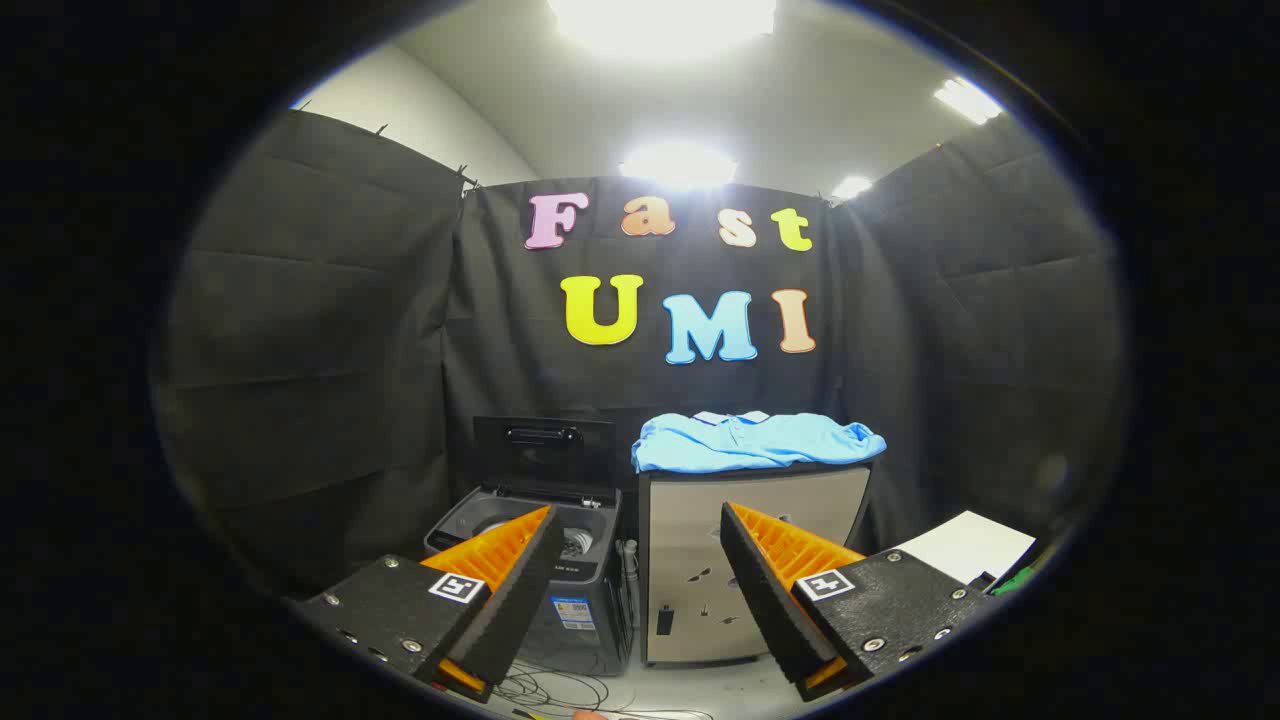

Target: Put the clothes into the washing machine and then close the washing machine lid.

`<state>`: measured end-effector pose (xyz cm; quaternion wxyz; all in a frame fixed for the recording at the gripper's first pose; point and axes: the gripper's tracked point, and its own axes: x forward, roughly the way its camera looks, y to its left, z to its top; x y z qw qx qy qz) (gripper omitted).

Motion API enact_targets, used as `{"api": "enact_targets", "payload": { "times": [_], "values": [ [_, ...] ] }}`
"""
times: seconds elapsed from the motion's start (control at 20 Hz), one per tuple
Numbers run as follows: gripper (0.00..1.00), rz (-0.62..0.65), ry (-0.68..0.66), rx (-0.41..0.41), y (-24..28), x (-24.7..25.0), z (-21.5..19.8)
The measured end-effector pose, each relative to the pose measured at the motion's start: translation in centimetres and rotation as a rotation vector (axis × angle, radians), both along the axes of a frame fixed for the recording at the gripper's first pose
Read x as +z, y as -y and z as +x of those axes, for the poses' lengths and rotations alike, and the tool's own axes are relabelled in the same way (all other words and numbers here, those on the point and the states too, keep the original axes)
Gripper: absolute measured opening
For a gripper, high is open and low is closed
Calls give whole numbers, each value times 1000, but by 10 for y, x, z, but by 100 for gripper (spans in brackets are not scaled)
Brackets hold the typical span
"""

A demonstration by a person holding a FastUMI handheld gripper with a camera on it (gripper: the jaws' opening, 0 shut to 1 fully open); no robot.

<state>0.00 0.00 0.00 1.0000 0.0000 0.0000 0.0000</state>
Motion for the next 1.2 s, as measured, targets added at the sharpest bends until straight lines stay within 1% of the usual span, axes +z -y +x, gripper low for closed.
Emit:
{"api": "enact_targets", "payload": {
  "times": [0.35, 1.2],
  "values": [
    [97, 12, 20, -17, 2, 9, 0],
    [97, 3, 11, -7, -1, 14, 6]
  ]
}}
